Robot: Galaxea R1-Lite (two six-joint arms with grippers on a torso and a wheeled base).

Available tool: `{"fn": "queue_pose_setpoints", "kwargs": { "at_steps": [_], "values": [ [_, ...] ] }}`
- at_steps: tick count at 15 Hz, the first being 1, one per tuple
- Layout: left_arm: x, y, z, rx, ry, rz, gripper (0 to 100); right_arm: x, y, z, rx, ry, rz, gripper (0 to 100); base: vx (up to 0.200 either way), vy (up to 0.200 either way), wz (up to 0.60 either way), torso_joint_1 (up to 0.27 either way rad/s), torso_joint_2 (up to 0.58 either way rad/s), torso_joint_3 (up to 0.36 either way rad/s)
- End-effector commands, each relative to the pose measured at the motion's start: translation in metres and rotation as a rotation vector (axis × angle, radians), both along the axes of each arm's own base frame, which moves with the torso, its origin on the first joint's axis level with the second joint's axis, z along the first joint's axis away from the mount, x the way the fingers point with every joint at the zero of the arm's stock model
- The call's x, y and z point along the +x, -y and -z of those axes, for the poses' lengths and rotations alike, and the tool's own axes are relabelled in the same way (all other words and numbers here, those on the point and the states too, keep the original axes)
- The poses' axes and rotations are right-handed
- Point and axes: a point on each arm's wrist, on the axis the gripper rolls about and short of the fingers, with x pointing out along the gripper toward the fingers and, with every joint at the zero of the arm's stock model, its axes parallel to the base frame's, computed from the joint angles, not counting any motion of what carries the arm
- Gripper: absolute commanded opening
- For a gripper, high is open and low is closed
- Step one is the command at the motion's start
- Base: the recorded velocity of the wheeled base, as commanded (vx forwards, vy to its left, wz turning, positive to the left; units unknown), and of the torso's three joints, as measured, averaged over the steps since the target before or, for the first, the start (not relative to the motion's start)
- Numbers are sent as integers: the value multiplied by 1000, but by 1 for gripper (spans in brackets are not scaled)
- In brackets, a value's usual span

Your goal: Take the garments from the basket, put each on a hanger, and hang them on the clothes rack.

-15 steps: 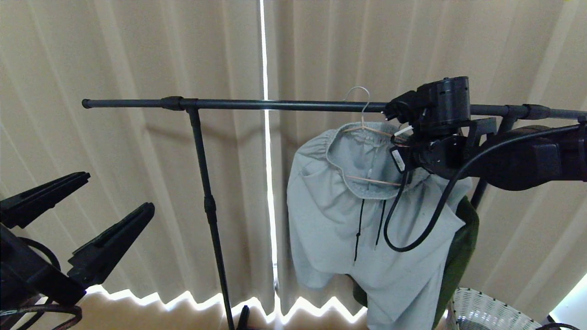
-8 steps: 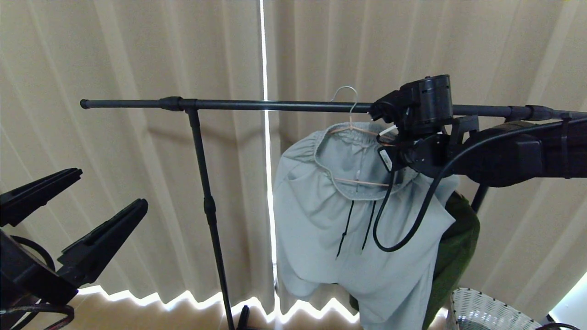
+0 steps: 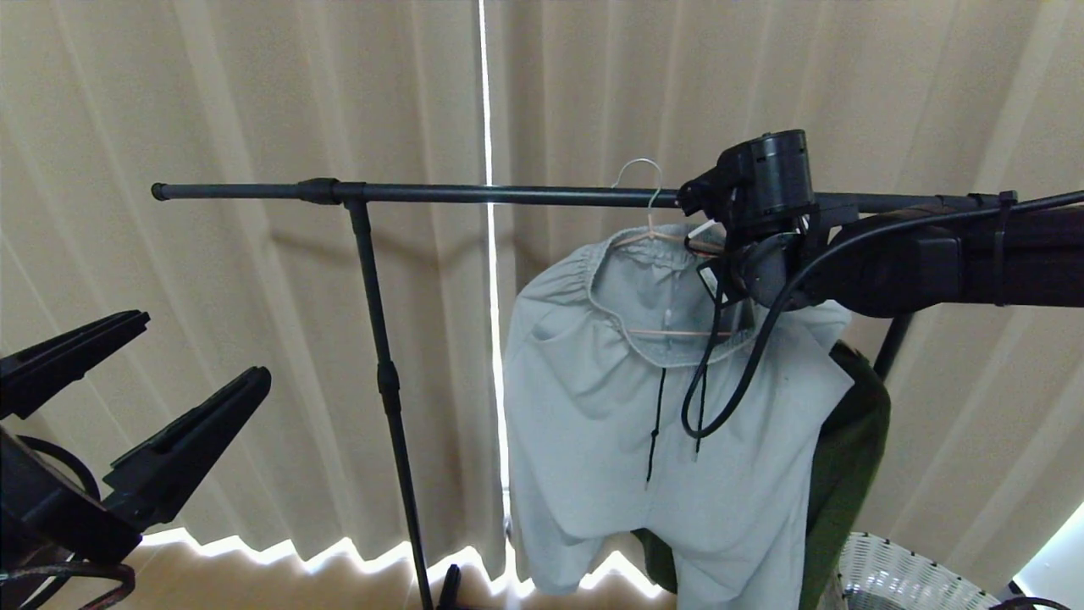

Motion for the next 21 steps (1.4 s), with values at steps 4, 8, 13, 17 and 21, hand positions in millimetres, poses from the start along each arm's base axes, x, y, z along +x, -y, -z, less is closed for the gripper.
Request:
{"fn": "queue_pose_setpoints", "kwargs": {
  "at_steps": [4,8,13,17,21],
  "values": [
    [0,0,1,1,-3,0,100,-16,-27,5,-33,-38,-62,0,0,0,0,0,0,0],
    [1,0,0,1,-2,-2,100,-21,-34,3,-54,-40,-56,0,0,0,0,0,0,0],
    [1,2,4,9,-21,17,100,-28,-29,-17,33,41,-19,0,0,0,0,0,0,0],
    [6,20,10,15,-124,162,100,-64,-34,-25,180,71,-58,0,0,0,0,0,0,0],
    [41,45,4,93,-249,160,100,-119,-14,-38,298,-1,-295,0,0,0,0,0,0,0]
  ]
}}
